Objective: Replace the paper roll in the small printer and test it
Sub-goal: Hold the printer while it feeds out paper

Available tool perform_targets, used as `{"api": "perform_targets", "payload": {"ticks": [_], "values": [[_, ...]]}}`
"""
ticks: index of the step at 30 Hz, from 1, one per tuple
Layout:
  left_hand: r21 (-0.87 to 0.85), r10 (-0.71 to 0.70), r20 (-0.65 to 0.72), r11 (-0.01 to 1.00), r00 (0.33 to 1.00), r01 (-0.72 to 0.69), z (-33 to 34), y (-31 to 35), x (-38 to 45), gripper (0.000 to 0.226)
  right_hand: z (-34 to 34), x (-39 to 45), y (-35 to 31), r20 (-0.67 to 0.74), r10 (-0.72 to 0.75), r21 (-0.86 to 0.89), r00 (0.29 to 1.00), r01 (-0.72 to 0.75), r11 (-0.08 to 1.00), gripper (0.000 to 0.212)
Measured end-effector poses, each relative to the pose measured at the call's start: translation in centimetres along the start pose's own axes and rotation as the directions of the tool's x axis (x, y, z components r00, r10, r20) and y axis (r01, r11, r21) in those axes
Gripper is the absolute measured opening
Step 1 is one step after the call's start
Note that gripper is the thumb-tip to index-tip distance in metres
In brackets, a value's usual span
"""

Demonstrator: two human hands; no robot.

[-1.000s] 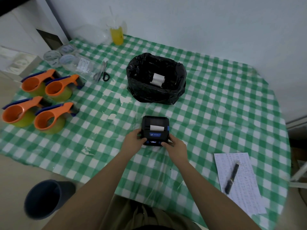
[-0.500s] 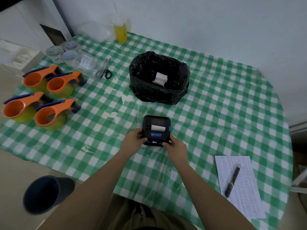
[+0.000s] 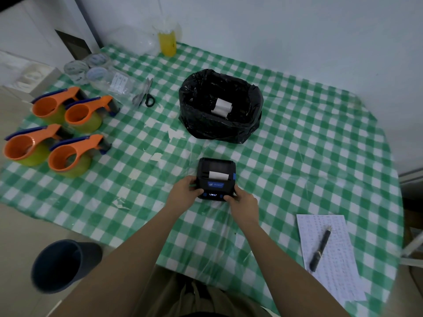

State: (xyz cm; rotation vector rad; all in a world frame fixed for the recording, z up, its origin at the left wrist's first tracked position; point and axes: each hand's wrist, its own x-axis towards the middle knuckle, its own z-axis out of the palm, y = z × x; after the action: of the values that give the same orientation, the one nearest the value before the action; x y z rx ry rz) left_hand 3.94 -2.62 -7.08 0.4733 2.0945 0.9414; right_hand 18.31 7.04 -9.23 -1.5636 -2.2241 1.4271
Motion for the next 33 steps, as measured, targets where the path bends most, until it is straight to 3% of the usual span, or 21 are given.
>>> {"api": "perform_targets", "payload": {"ticks": [33], "values": [[0.02,0.005,0.014,1.0,1.0,-0.005,-0.13,0.14,-0.18,0.039,-0.19,0.03,0.0,0.02,0.024,0.001,0.999,-0.024,1.0,0.039]]}}
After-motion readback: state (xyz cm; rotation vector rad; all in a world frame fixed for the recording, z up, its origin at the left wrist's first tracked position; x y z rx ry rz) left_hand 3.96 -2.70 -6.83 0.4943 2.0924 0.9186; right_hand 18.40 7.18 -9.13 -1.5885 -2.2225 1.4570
